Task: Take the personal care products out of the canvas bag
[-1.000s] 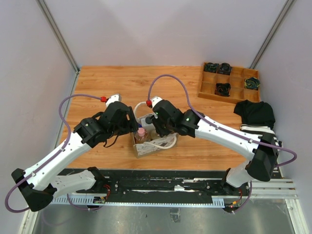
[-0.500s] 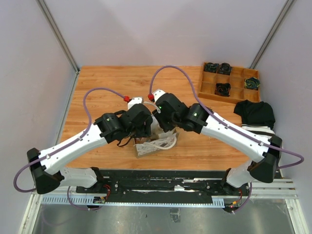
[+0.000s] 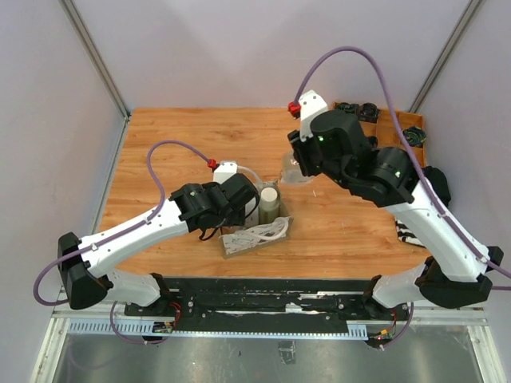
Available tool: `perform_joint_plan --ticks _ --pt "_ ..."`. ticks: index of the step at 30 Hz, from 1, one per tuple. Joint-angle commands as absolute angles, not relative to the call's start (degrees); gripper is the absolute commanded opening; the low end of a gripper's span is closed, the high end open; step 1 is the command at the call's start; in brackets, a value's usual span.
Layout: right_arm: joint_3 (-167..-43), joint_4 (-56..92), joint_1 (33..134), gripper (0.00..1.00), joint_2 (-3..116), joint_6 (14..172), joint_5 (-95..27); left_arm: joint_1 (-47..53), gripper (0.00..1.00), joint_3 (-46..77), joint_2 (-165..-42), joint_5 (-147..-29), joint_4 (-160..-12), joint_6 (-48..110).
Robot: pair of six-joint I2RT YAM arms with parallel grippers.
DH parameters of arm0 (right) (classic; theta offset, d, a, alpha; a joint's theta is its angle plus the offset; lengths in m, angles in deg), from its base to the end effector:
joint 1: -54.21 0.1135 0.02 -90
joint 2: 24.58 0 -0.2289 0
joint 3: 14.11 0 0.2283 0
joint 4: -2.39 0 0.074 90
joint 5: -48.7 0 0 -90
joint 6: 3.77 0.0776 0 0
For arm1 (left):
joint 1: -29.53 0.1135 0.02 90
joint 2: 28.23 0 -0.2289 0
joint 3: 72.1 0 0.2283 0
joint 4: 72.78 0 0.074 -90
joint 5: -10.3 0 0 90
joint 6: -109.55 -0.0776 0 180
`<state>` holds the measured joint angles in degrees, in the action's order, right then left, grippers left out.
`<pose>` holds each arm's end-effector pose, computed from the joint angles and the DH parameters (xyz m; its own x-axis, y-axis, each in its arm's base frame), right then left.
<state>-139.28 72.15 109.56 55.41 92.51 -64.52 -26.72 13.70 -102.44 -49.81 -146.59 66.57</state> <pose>0.1805 0.2074 0.4404 -0.2955 -0.2507 -0.9219 -0.5230 0.8500 -0.0635 0.1695 -0.1841 0.2546 -0.7681 0.0078 -0.6403 0.0439 0.9982 -0.0404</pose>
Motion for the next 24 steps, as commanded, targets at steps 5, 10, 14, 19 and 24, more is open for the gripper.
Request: perform_joint_plan --ticks 5,10,14,19,24 --pt "-136.17 72.1 99.26 0.06 48.11 90.02 -63.89 -26.95 0.45 13.02 -102.86 -45.81 -142.34 65.08" --pt "-125.96 68.29 93.74 0.09 44.71 90.46 -61.34 -26.98 0.21 13.56 -103.29 -46.84 -141.82 63.99" --pt "-118.06 65.63 91.48 0.09 43.4 90.52 -61.33 -26.9 0.0 14.73 -104.77 -47.82 -143.74 64.61" --pt "-108.06 60.53 86.91 0.08 41.25 91.6 -59.77 -26.93 0.0 18.92 -105.06 -47.11 -147.0 65.62" --pt "-99.11 54.99 84.59 0.1 39.85 93.1 -58.35 -26.94 0.01 31.23 -106.56 -42.81 -155.43 66.3"
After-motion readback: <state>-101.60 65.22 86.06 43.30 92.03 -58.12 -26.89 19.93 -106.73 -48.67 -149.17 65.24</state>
